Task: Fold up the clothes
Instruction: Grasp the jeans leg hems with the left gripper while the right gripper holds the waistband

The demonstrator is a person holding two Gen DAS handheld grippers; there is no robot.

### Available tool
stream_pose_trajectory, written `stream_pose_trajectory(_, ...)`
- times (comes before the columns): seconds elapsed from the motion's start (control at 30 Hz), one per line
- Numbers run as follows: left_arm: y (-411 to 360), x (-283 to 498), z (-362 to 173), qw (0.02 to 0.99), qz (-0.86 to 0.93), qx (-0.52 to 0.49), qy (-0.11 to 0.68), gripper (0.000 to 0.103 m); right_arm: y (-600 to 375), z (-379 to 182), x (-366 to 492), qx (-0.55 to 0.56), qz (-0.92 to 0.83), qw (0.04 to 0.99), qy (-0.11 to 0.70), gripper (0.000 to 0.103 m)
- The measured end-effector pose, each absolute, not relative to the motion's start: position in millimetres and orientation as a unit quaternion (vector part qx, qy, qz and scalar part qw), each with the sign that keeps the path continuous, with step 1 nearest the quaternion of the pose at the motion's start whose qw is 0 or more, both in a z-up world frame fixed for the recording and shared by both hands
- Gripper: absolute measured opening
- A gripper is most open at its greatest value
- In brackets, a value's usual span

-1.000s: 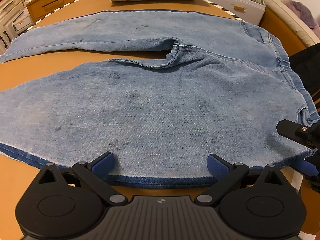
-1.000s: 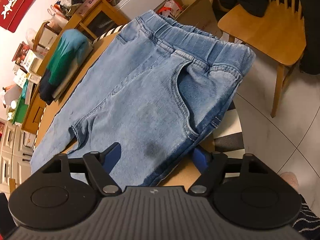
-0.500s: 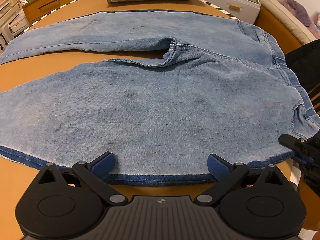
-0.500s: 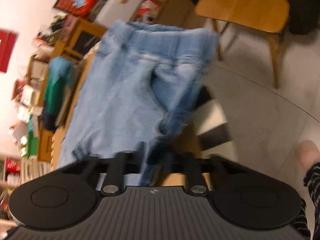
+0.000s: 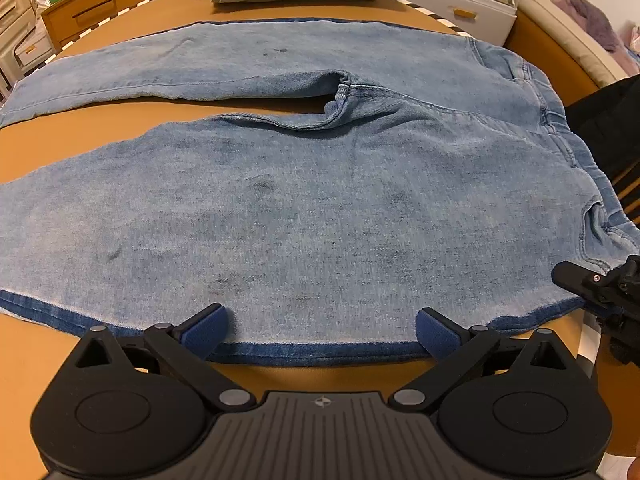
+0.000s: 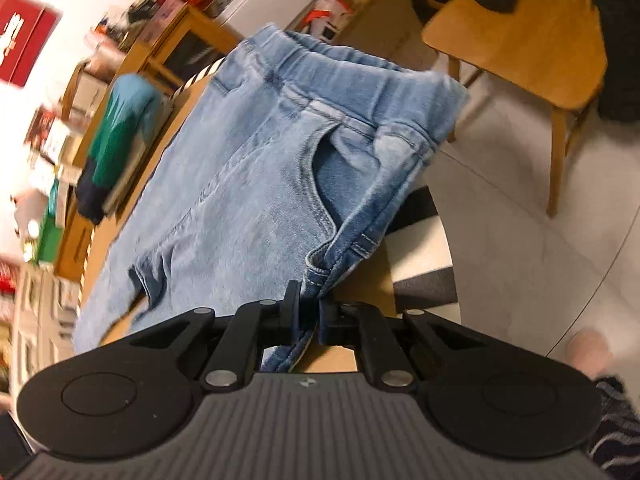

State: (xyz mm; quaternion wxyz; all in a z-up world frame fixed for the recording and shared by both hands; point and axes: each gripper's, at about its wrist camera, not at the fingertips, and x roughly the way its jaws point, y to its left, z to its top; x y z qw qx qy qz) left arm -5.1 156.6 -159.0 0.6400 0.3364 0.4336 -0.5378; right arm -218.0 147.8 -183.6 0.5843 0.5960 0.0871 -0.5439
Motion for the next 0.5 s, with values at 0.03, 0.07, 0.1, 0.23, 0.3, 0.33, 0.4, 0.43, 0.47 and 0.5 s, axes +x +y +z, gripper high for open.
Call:
stream_pose_trajectory(0.03, 157, -5, -159, 0.64, -0.537, 0.336, 0.434, 0.101, 148, -183, -218, 0.596, -0.544, 0.585, 0.089, 0.008)
stream_pose_trajectory(0.07, 157, -5, -159, 0.64, -0.537, 0.335, 0.435, 0.101, 147, -182, -218, 0.595, -0.544, 0.585, 0.09, 0.008)
stream_pose_trajectory(0.1, 157, -5, -159, 0.641, -0.536, 0.333, 0.437, 0.101, 147, -182, -218, 0.595, -0.543, 0.585, 0.091, 0.008)
stream_pose_trajectory(0.23, 159, 0, -157, 0.645, -0.529, 0.318, 0.45, 0.099, 143, -179, -216, 0.579, -0.54, 0.6, 0.112, 0.008)
stream_pose_trajectory(0.3, 162, 4, -155, 0.648, -0.525, 0.306, 0.459, 0.097, 141, -178, -216, 0.57, -0.535, 0.611, 0.124, 0.008)
stream_pose_trajectory(0.33, 163, 7, -153, 0.649, -0.524, 0.297, 0.466, 0.095, 139, -178, -218, 0.568, -0.532, 0.614, 0.128, 0.008)
stream_pose_trajectory(0.4, 168, 14, -150, 0.654, -0.514, 0.281, 0.478, 0.094, 134, -177, -221, 0.568, -0.526, 0.618, 0.132, 0.008)
stream_pose_trajectory(0.43, 170, 17, -149, 0.657, -0.51, 0.273, 0.484, 0.094, 132, -177, -224, 0.573, -0.523, 0.618, 0.129, 0.008)
stream_pose_trajectory(0.47, 174, 21, -147, 0.663, -0.504, 0.264, 0.487, 0.094, 128, -176, -226, 0.568, -0.522, 0.622, 0.133, 0.008)
stream_pose_trajectory(0.5, 178, 26, -144, 0.671, -0.497, 0.255, 0.488, 0.093, 124, -174, -227, 0.562, -0.52, 0.628, 0.138, 0.008)
